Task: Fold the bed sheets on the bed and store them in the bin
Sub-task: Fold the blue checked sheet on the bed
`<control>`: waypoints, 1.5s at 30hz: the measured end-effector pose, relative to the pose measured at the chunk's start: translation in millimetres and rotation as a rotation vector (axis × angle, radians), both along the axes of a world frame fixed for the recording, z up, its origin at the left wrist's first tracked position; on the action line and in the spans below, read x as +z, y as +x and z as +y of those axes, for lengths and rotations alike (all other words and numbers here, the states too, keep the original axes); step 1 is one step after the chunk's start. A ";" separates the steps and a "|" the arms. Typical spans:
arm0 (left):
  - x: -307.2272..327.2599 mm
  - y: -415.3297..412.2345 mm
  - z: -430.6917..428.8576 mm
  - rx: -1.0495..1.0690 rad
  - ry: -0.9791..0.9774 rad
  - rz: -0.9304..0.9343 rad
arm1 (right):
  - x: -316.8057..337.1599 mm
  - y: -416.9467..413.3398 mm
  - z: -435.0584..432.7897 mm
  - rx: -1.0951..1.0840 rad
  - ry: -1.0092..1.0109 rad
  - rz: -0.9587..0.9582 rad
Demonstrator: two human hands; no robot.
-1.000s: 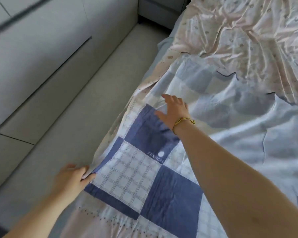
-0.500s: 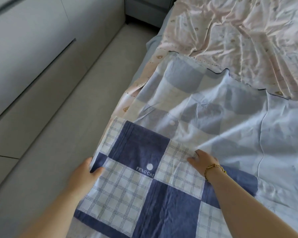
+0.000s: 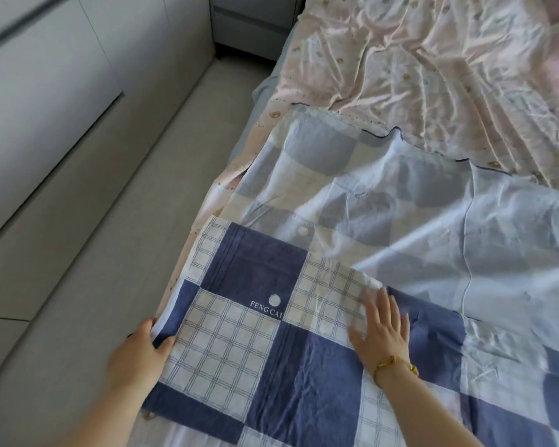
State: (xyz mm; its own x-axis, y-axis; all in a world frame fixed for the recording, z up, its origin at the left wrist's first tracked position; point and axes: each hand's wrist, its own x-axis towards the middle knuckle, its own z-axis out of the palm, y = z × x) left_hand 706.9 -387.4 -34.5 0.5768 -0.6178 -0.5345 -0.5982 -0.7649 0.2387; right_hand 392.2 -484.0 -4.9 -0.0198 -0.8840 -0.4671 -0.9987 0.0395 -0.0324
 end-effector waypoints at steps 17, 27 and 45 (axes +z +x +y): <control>11.9 -220.4 35.1 -0.806 0.208 -0.093 | -11.1 -193.4 122.5 -0.088 0.194 0.085; 8.8 -426.3 8.8 -1.090 0.145 -0.024 | -9.6 -429.3 158.0 -0.514 0.283 0.109; -7.6 -642.9 -117.1 -0.986 -0.241 -0.218 | -17.8 -617.2 159.5 -1.210 -0.205 -0.445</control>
